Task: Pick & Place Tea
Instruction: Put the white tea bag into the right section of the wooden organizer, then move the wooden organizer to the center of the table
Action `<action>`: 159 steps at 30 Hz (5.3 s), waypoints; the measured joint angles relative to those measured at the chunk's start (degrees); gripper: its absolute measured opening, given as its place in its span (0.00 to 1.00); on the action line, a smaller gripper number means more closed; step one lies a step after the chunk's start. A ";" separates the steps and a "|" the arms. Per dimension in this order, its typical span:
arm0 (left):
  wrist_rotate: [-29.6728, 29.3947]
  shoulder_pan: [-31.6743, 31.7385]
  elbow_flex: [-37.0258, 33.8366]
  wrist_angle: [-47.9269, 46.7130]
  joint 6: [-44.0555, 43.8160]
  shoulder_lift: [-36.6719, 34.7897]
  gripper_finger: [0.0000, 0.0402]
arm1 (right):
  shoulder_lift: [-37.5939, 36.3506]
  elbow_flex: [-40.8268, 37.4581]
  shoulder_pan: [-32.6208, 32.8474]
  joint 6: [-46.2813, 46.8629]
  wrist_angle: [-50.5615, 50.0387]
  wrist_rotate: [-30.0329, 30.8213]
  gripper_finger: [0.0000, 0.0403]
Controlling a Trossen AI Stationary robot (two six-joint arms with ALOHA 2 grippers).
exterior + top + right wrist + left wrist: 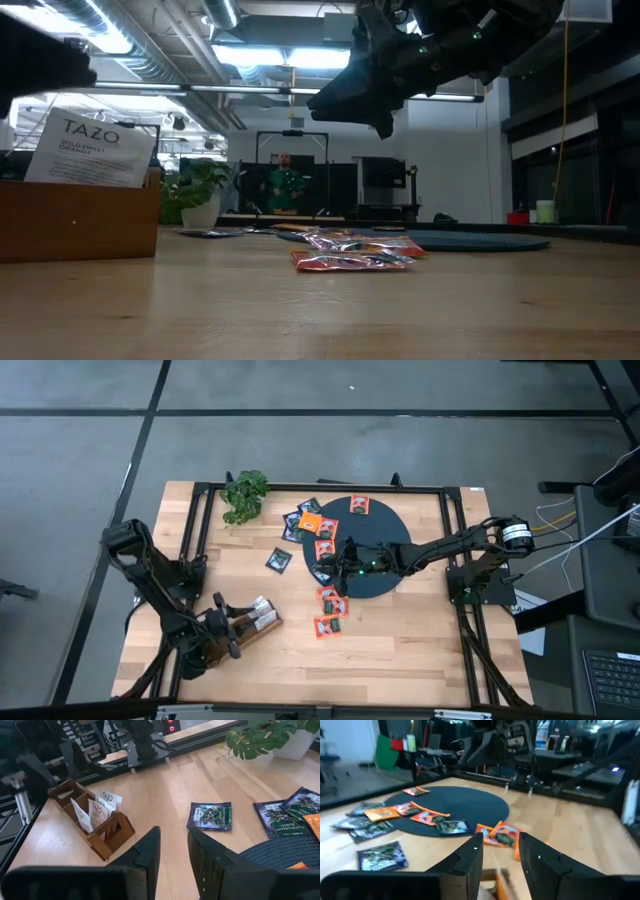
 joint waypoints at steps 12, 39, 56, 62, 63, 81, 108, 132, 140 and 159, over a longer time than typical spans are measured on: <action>18.37 5.70 0.00 -1.46 13.94 -24.98 0.29 | 0.01 0.00 0.00 -0.43 -0.01 -0.09 0.25; 78.41 36.60 7.68 -28.20 5.16 -33.50 0.04 | -0.01 0.02 0.00 -1.82 -1.98 -0.10 0.25; 95.73 41.39 11.81 -31.01 5.16 -22.68 0.21 | 0.01 0.02 0.00 -1.92 -1.98 -0.04 0.25; 94.74 41.38 11.82 -31.03 5.18 -22.62 0.25 | 0.00 0.02 0.00 -3.03 -1.96 -0.02 0.25; 94.66 41.38 11.84 -31.18 5.18 -22.61 0.25 | -0.01 0.02 0.00 -3.06 -1.97 -0.02 0.25; 93.87 41.42 11.87 -35.64 7.12 -20.02 0.25 | 0.01 0.02 0.00 -3.25 -1.76 0.09 0.25; 94.14 37.94 18.12 -40.40 3.81 -24.04 0.25 | 0.00 0.02 0.60 -3.15 -1.76 -0.04 0.25; 95.27 17.88 18.03 -52.21 -3.33 -11.86 0.01 | 0.00 0.02 1.07 -6.39 -2.11 -0.09 0.25; 95.14 17.88 18.03 -52.19 1.87 -5.77 0.00 | -0.46 0.02 0.91 -10.39 -5.22 -0.07 0.25; 76.62 19.53 18.03 -55.43 9.15 -0.97 0.00 | -2.59 0.02 0.18 -6.16 -12.21 0.42 0.25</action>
